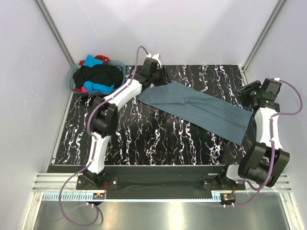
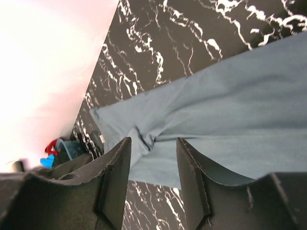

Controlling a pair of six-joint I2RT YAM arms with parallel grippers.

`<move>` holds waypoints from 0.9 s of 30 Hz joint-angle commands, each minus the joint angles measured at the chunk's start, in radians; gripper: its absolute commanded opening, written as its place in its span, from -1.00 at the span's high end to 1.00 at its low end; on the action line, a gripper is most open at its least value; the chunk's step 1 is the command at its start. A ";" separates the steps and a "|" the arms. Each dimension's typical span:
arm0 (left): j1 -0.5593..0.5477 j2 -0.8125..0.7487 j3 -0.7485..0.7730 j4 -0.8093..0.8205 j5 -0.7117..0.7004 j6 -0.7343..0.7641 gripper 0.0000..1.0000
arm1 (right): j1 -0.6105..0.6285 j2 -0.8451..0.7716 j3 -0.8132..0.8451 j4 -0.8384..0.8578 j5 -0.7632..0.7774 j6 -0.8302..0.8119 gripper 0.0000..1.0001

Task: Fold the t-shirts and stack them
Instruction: Fold the tshirt

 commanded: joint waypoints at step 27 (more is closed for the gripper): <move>-0.318 0.043 -0.150 0.029 -0.064 0.011 1.00 | 0.002 -0.199 -0.058 0.016 -0.153 -0.026 -0.01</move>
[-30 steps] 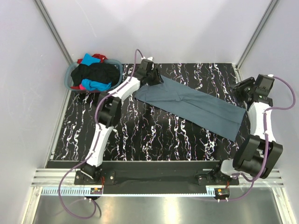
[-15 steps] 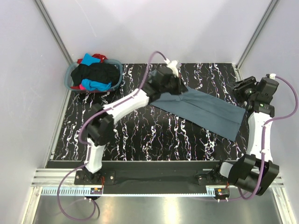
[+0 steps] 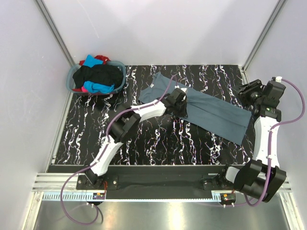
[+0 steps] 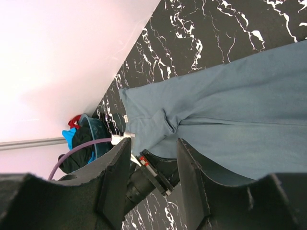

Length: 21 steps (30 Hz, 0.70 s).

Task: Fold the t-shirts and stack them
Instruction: Fold the tshirt

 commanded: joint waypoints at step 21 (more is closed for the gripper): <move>0.115 -0.302 -0.388 -0.123 -0.225 0.088 1.00 | 0.002 -0.005 -0.039 0.009 -0.055 -0.010 -0.01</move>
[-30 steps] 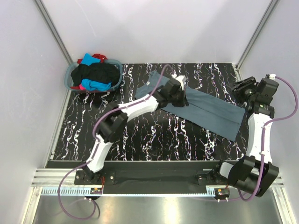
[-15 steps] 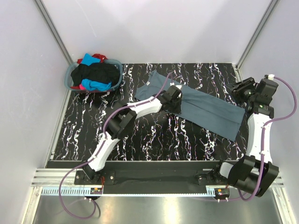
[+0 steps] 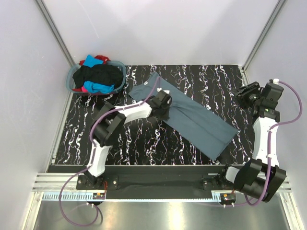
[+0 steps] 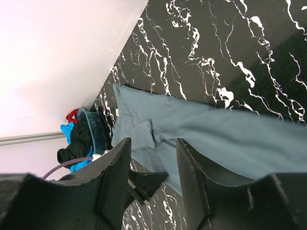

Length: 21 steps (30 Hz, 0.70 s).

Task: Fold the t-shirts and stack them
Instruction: Fold the tshirt

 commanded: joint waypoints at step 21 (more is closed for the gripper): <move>0.229 -0.011 0.268 -0.172 -0.124 0.050 1.00 | 0.011 0.062 0.001 0.019 -0.035 -0.023 0.00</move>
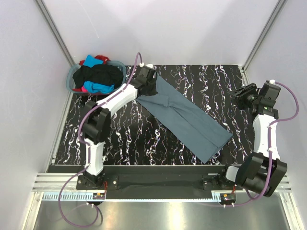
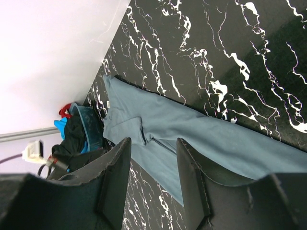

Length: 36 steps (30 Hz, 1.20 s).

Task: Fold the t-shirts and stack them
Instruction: Fold the tshirt

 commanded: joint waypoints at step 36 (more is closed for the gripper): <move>0.071 0.480 0.584 0.331 0.488 -0.224 0.91 | 0.014 0.156 0.014 0.123 0.039 -0.029 0.00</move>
